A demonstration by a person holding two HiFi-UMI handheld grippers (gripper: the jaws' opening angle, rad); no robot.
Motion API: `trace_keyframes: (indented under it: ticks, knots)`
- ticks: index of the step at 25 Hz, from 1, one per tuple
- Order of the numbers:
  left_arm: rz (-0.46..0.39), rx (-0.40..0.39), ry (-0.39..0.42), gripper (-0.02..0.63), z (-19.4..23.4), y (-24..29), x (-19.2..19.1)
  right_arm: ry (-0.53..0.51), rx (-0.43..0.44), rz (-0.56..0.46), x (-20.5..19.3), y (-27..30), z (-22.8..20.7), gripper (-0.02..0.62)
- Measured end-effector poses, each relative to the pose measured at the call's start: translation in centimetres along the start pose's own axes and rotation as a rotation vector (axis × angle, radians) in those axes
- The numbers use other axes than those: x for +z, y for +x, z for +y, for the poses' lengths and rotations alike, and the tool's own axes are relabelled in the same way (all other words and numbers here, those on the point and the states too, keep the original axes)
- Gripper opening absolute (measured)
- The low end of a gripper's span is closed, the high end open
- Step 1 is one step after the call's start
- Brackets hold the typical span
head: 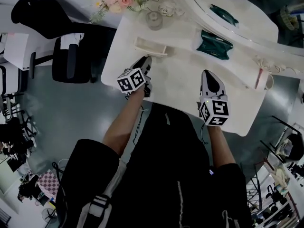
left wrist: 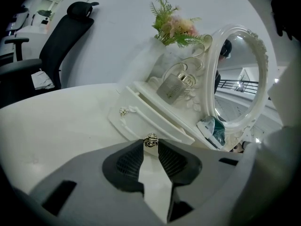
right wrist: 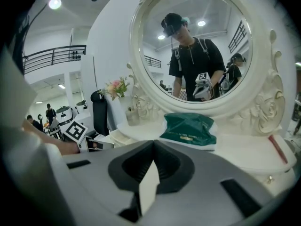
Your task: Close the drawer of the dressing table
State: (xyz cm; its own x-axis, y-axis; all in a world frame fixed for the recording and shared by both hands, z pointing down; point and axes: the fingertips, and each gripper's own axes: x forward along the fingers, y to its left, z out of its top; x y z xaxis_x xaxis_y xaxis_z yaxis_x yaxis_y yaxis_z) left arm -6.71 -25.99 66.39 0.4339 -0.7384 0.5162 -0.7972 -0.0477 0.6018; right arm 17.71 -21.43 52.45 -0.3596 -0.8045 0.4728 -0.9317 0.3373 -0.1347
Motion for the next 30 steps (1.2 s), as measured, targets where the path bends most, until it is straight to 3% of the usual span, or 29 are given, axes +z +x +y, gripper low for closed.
trace_keyframes:
  ticks: [30]
  knots:
    - [0.027, 0.015, -0.015, 0.095, 0.5, 4.7, 1.9, 0.022, -0.020, 0.009, 1.0, 2.3, -1.9, 0.003]
